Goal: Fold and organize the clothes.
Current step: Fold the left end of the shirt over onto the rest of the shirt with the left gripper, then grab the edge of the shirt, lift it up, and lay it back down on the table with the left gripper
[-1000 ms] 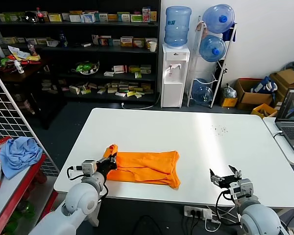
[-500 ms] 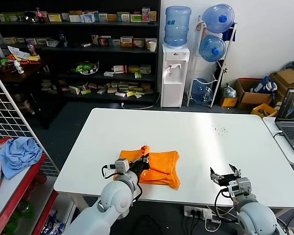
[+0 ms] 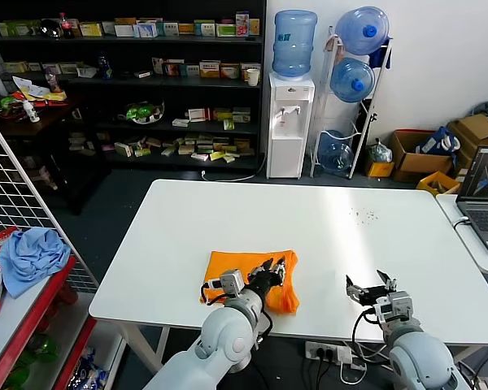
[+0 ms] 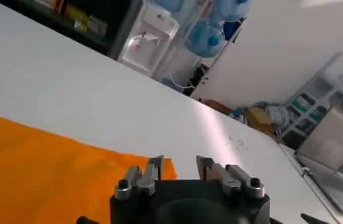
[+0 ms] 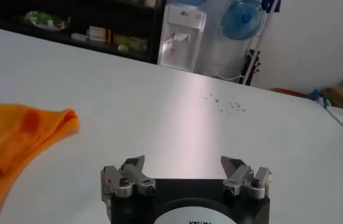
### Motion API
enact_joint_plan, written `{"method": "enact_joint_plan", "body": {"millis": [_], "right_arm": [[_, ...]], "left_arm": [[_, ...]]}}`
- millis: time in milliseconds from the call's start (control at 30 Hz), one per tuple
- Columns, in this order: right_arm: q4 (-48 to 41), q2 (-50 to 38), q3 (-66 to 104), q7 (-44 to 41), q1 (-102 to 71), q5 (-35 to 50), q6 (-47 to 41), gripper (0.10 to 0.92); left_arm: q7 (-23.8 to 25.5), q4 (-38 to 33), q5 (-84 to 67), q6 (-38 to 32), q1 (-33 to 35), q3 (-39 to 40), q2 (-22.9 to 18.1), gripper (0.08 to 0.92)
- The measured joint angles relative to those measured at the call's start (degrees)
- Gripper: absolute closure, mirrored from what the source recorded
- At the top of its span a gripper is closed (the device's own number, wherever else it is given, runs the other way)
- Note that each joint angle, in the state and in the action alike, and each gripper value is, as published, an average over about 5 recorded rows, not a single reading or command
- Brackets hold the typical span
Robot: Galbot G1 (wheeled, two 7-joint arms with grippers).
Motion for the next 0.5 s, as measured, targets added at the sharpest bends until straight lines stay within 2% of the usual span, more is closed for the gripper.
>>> {"method": "enact_joint_plan", "body": {"millis": [167, 300, 400, 500], "right_arm": [[0.0, -0.1, -0.3, -0.1, 0.1, -0.1, 0.0, 0.203], [-0.1, -0.3, -0.6, -0.3, 0.0, -0.3, 0.1, 0.203], [-0.2, -0.4, -0.8, -0.6, 0.0, -0.5, 0.1, 0.203], [-0.2, -0.5, -0.9, -0.9, -0.1, -0.5, 0.1, 0.203]], "left_arm": [[0.1, -0.5, 0.4, -2.5, 0.4, -1.4, 0.8, 0.355], [1.0, -1.4, 1.3, -3.0, 1.2, -3.5, 3.8, 0.244], [2.1, -2.1, 2.3, -2.4, 2.3, -5.3, 7.0, 0.191], [3.6, -2.4, 3.1, -1.0, 3.5, -7.2, 10.3, 0.179]]}}
